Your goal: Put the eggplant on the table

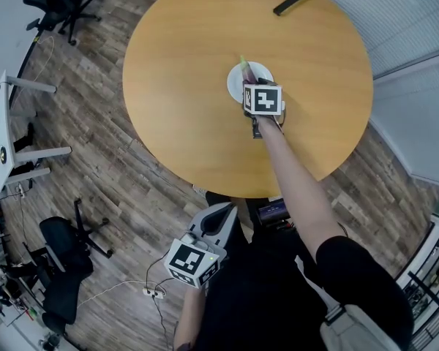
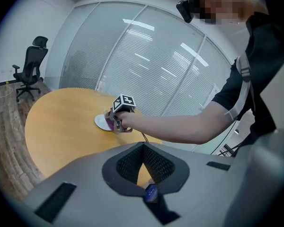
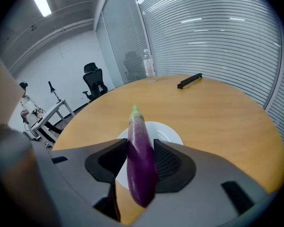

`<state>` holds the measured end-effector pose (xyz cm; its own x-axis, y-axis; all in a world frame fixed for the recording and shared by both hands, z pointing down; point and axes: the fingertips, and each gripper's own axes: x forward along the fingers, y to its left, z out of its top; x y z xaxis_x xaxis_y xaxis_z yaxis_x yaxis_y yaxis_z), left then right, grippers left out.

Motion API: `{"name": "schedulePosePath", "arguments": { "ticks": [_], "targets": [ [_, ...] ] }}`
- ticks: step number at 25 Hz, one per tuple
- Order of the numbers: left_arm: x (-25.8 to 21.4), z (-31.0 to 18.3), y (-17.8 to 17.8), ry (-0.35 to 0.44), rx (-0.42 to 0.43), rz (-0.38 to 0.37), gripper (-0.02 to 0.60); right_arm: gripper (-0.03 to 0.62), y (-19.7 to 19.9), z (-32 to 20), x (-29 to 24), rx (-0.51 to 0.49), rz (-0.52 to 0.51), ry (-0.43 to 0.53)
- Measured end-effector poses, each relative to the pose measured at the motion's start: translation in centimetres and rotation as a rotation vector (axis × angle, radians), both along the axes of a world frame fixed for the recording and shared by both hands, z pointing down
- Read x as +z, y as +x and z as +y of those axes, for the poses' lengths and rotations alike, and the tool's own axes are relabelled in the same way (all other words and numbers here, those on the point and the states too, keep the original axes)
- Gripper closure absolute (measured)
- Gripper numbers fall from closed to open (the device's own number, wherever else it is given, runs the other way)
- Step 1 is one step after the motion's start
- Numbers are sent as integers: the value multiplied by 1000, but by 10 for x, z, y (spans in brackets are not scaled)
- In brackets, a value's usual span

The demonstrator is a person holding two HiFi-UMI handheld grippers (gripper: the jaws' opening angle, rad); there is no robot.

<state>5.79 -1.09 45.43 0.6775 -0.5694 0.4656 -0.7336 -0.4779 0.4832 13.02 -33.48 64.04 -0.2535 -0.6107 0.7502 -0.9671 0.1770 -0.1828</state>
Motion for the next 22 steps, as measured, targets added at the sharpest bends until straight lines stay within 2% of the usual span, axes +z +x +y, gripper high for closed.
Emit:
{"name": "schedulePosePath", "arguments": {
  "ticks": [5,11,16,22],
  "targets": [
    [-1,2,-8,-3,-17,-7,571,407,-1,-2,4,-6,45,1],
    [0,2,-20,18,-43,-30,571,428,-8,-8,9,-95,129,47],
    [3,1,-25,12,-56,-22,571,431,-11,-12,7,-100,121,47],
    [0,-4,-14,5,-34,-25,571,430,-13,-12,8,-131,143,46]
  ]
}}
